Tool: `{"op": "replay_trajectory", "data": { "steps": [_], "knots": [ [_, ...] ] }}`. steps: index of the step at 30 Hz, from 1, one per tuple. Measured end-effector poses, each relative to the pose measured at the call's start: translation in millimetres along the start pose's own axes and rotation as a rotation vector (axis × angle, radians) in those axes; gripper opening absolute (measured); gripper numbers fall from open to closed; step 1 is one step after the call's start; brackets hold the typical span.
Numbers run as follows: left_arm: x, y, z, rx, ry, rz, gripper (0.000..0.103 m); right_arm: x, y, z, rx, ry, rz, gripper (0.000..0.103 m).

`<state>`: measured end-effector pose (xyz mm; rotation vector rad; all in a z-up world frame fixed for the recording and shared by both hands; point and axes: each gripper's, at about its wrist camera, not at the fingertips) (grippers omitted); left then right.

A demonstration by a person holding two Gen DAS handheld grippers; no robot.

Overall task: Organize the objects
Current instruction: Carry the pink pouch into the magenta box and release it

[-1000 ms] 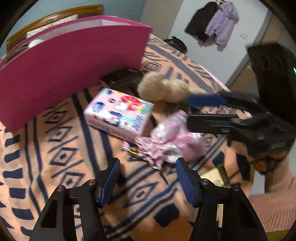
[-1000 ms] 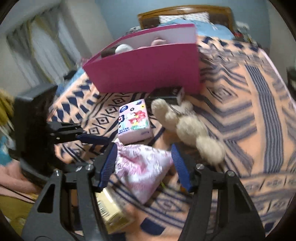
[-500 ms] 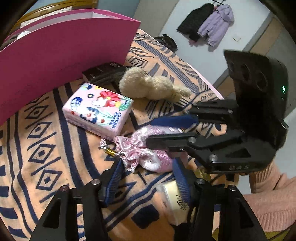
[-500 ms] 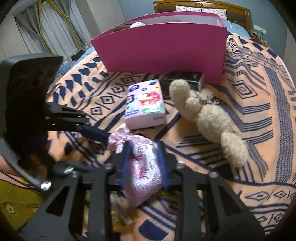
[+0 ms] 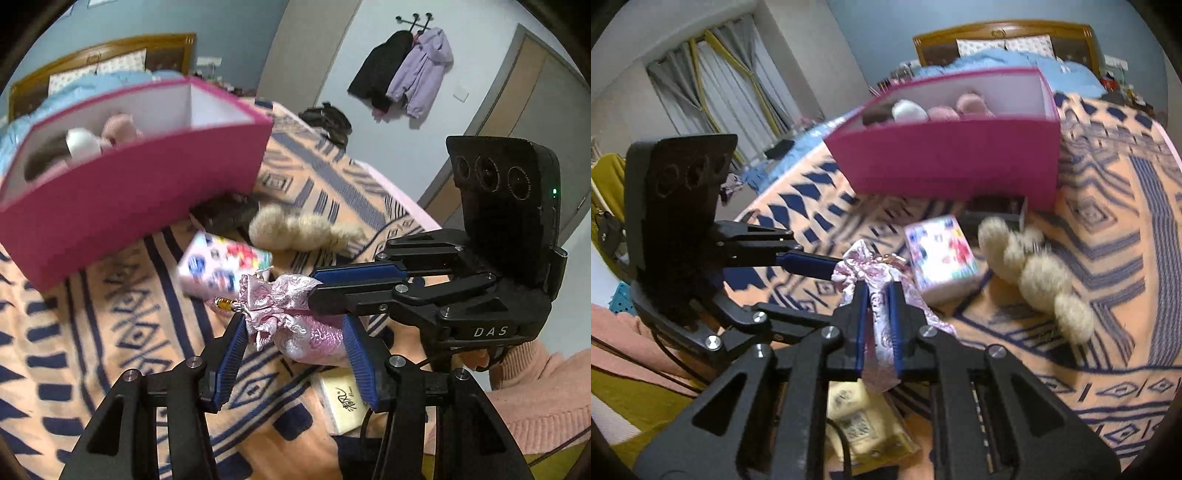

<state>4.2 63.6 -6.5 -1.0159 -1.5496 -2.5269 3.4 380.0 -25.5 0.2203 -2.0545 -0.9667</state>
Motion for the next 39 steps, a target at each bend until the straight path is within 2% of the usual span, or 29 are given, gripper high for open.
{"op": "replay_trajectory", "data": {
  "steps": [11,18,23,30,39],
  "knots": [
    [38,34,6,0.111,-0.079,0.112,0.053,45,26,-8,-0.013,0.055,0.135,0.013],
    [89,51,2,0.171,-0.128,0.172,0.053,87,44,-3,-0.048,0.077,0.227,0.013],
    [122,55,-10,0.199,-0.131,0.191,0.053,124,44,18,-0.048,0.052,0.263,0.013],
    [166,40,-39,0.229,-0.086,0.173,0.053,171,25,55,-0.048,-0.003,0.256,0.013],
    [198,2,-73,0.233,-0.032,0.105,0.053,199,-7,98,-0.067,-0.081,0.209,0.013]
  ]
}}
Point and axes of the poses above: each gripper's, at about its wrist camera, not at the fingertips, and y roughly against the way its jaws point, z to its right, x to its top, and after that the axes turned 7 degrees about -z, right-handed
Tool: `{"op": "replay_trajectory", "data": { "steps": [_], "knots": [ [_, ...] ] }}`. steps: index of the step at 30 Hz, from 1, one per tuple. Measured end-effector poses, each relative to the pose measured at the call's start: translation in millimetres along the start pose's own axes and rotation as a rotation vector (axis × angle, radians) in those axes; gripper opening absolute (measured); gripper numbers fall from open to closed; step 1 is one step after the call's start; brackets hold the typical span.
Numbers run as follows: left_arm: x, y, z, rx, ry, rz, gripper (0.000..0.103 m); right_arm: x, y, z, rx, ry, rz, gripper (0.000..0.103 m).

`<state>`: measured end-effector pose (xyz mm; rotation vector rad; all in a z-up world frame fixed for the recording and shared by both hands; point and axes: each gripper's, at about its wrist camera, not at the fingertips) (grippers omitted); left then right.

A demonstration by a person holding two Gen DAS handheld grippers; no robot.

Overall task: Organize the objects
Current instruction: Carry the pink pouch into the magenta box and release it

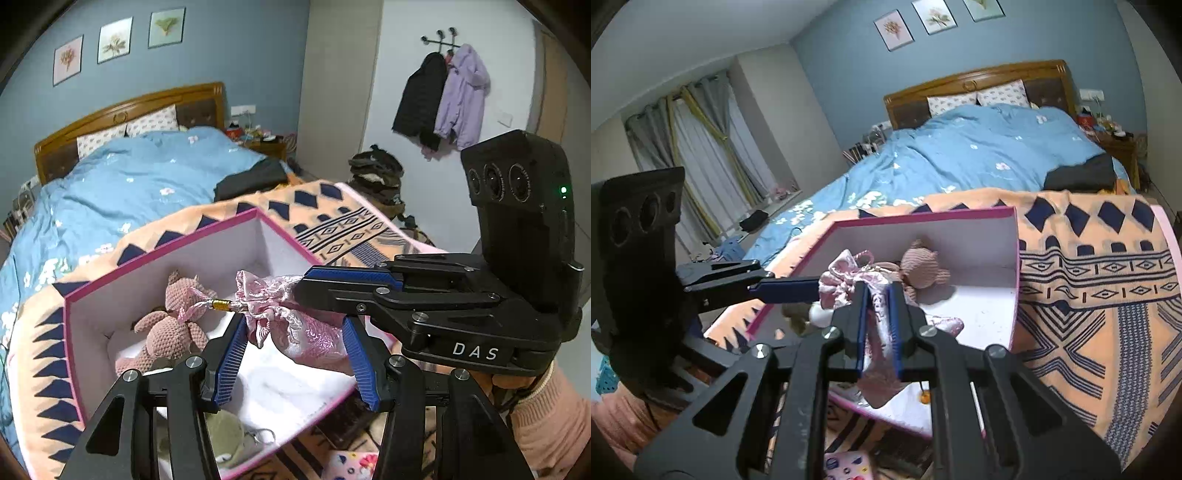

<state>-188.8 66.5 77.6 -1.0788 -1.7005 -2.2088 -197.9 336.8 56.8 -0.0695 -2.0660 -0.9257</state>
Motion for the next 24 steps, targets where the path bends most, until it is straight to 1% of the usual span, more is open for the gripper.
{"op": "replay_trajectory", "data": {
  "steps": [4,9,12,14,16,18,19,22,23,24],
  "knots": [
    [6,-26,-14,-0.022,0.039,-0.055,0.053,4,-20,19,-0.022,-0.04,-0.037,0.013],
    [16,-54,-24,-0.03,0.075,-0.122,0.053,6,-37,42,-0.066,-0.091,-0.069,0.013],
    [19,-67,-28,0.008,0.088,-0.147,0.053,8,-42,50,-0.089,-0.111,-0.081,0.014],
    [18,-72,-29,0.024,0.096,-0.159,0.054,9,-39,49,-0.12,-0.109,-0.074,0.014],
    [17,-73,-28,0.041,0.093,-0.155,0.055,8,-33,47,-0.128,-0.098,-0.059,0.017],
    [13,-69,-25,0.061,0.084,-0.136,0.055,4,-25,43,-0.123,-0.088,-0.042,0.022],
    [11,-64,-23,0.073,0.076,-0.123,0.057,2,-20,41,-0.122,-0.081,-0.036,0.023],
    [0,-43,-17,0.067,0.058,-0.063,0.058,-10,0,33,-0.089,-0.064,-0.006,0.031],
    [-2,-36,-16,0.061,0.053,-0.045,0.059,-15,8,30,-0.078,-0.06,0.005,0.035],
    [-6,-27,-13,0.055,0.048,-0.023,0.064,-21,17,26,-0.068,-0.052,0.016,0.039]
  ]
}}
Point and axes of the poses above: each gripper's, at about its wrist camera, not at the fingertips, and y roughly against the way its jaws point, z to its right, x to its top, and after that the axes turned 7 degrees about -z, right-handed
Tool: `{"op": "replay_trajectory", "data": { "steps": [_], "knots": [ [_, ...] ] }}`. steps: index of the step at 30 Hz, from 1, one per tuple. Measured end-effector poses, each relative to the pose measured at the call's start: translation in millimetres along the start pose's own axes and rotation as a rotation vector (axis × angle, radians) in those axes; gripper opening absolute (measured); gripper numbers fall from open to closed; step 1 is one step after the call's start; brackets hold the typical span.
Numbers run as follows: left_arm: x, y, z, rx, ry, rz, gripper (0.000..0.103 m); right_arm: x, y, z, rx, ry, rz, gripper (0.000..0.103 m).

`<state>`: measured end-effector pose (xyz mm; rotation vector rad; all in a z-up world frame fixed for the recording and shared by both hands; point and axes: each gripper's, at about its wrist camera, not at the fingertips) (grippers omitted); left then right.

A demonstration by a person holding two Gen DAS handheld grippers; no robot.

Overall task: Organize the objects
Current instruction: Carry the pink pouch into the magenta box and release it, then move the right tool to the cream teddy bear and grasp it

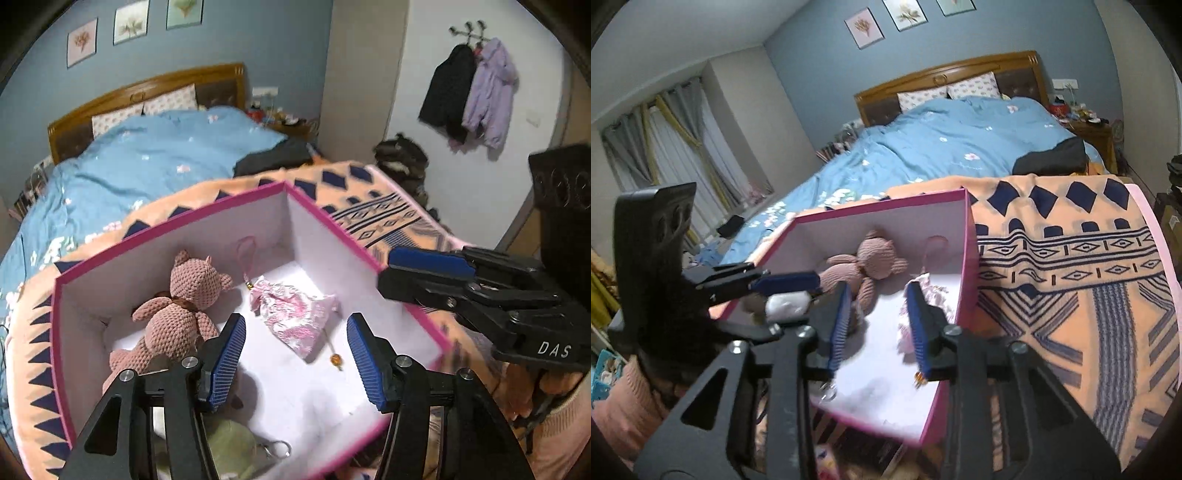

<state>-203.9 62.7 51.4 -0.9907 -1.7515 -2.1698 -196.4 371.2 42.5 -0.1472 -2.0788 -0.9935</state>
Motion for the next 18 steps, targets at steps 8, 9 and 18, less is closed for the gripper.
{"op": "replay_trajectory", "data": {
  "steps": [8,9,18],
  "knots": [
    [-49,62,33,-0.012,-0.083,0.135,0.073,-52,55,-19,0.022,0.021,0.024,0.053],
    [-56,66,37,-0.035,-0.095,0.139,0.073,-60,59,-19,0.028,0.016,0.015,0.053],
    [-107,39,74,-0.095,-0.172,0.041,0.073,-142,61,-5,-0.018,-0.095,-0.106,0.053]
  ]
}}
Point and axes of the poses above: each gripper's, at about its wrist camera, not at the fingertips, and y roughly against the way its jaws point, z to its right, x to its top, and after that the axes turned 7 degrees about -z, right-handed
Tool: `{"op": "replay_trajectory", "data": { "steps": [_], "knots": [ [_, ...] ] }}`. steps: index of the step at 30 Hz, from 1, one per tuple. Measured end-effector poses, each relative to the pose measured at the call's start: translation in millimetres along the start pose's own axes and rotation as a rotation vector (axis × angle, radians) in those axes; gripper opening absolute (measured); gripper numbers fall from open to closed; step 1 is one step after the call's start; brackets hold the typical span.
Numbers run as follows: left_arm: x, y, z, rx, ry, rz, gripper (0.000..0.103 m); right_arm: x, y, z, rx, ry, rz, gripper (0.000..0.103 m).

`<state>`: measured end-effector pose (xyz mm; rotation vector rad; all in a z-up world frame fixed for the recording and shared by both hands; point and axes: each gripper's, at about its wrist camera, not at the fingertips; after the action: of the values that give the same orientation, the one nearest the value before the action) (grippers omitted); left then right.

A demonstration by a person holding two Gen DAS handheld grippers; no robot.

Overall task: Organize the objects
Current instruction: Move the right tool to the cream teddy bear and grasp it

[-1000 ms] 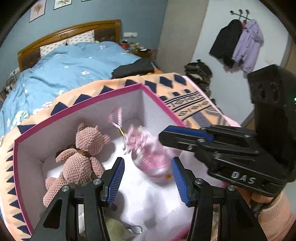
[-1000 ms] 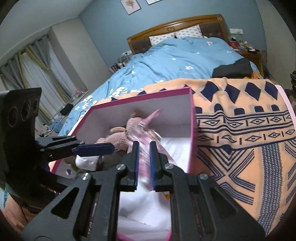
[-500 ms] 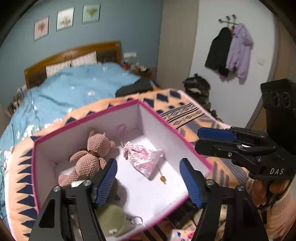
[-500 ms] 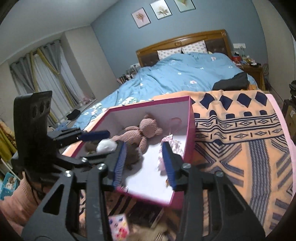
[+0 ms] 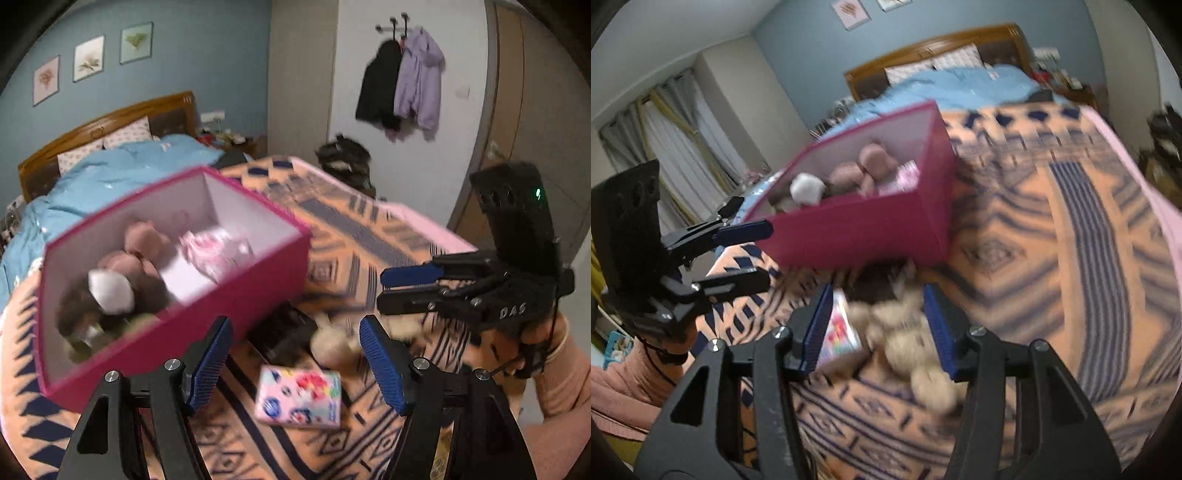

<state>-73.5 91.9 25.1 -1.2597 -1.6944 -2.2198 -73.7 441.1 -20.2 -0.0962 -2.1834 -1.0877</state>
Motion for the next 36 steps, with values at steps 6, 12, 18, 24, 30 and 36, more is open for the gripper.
{"op": "replay_trajectory", "data": {
  "steps": [6,12,18,24,30,36],
  "knots": [
    [-16,-34,14,-0.034,-0.005,-0.079,0.071,-31,-5,20,-0.023,-0.102,-0.025,0.053],
    [-12,-61,22,-0.046,-0.014,-0.136,0.061,-45,-11,26,-0.001,-0.177,-0.034,0.054],
    [-11,-76,22,-0.081,-0.001,-0.162,0.041,-49,-16,25,-0.006,-0.186,-0.027,0.054],
    [-15,-70,33,-0.153,-0.022,-0.16,0.037,-46,-13,27,-0.067,-0.162,-0.003,0.042],
    [-19,-72,46,-0.282,-0.027,-0.201,0.037,-42,4,31,-0.095,-0.154,0.055,0.042],
    [-29,-73,48,-0.257,-0.029,-0.218,0.038,-48,8,46,-0.091,-0.233,0.053,0.064]
  ]
}}
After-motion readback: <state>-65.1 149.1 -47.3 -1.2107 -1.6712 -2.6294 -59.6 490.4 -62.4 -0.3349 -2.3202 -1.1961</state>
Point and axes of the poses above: each gripper's, at about its wrist camera, not at the fingertips, and y roughly against the way its jaws point, z to its right, x to its top, and after that the axes turned 7 degrees about -z, right-handed
